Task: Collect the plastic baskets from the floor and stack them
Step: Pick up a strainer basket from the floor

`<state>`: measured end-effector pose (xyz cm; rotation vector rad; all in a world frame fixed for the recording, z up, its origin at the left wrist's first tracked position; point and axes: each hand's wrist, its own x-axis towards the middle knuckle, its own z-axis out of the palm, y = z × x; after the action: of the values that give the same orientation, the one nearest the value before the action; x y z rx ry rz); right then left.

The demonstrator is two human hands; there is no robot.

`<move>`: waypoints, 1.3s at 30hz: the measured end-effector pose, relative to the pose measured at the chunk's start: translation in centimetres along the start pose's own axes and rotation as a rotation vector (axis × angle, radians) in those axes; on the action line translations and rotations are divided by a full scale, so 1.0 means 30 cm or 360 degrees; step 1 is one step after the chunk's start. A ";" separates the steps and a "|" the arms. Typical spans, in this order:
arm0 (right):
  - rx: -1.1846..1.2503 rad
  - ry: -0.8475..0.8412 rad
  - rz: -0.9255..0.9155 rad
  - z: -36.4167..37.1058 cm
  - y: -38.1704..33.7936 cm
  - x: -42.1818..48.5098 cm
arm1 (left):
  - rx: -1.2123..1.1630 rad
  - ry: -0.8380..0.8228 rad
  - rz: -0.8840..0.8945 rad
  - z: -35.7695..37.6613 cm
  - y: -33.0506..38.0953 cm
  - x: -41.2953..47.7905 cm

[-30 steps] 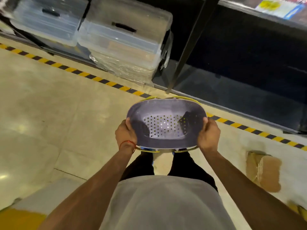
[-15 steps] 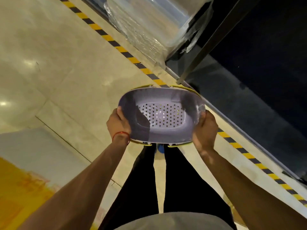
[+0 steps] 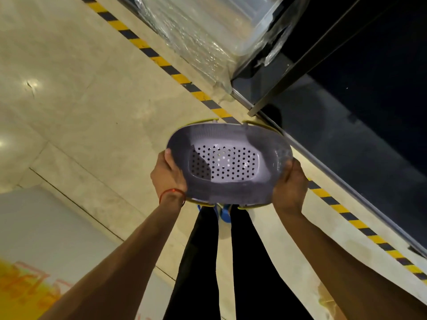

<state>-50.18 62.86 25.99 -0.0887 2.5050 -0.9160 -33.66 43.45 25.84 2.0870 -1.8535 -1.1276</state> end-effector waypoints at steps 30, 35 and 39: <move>-0.0464 -0.0198 0.0006 -0.177 -0.048 -0.115 | 0.0706 -0.0434 0.0489 -0.188 0.059 -0.180; -0.0524 -0.0196 -0.0270 -0.316 -0.165 -0.241 | 0.0996 -0.0433 0.0882 -0.320 0.174 -0.328; -0.0756 -0.0079 -0.0516 -0.409 -0.257 -0.345 | 0.1026 -0.0435 0.1234 -0.419 0.268 -0.397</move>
<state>-47.27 66.39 43.20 -0.6752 2.6536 -0.4022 -32.19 47.62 44.41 1.1520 -3.0594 -0.6737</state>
